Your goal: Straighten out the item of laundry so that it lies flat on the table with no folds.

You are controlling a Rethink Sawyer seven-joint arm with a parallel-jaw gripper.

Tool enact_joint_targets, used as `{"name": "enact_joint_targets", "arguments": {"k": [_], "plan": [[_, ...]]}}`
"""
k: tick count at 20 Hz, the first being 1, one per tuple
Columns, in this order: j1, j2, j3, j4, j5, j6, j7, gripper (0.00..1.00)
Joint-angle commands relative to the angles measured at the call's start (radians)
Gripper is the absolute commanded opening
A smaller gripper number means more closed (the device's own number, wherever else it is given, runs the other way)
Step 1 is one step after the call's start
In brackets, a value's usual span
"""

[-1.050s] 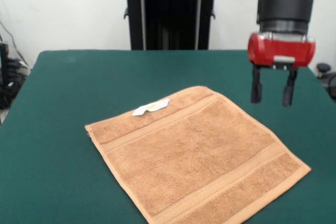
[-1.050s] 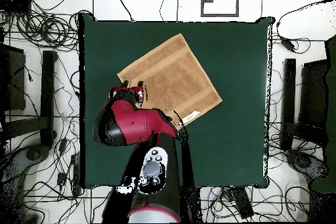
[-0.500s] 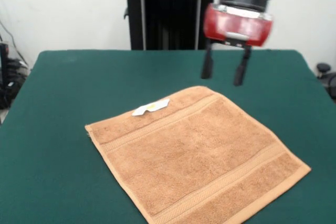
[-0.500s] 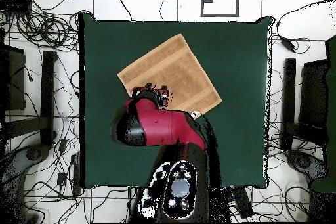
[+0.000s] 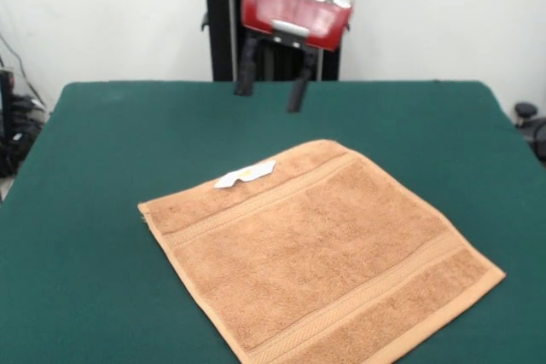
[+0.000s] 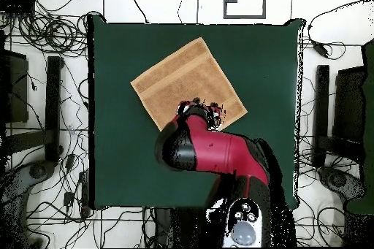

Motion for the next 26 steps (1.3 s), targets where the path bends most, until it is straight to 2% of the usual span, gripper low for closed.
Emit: {"name": "enact_joint_targets", "arguments": {"k": [1,17,26], "plan": [[-0.033,-0.001,0.057,0.133,-0.088,0.118,-0.003,1.00],[-0.103,-0.006,0.116,0.145,-0.166,-0.010,0.044,1.00],[-0.095,-0.025,0.117,0.186,-0.143,-0.009,0.104,1.00]]}}
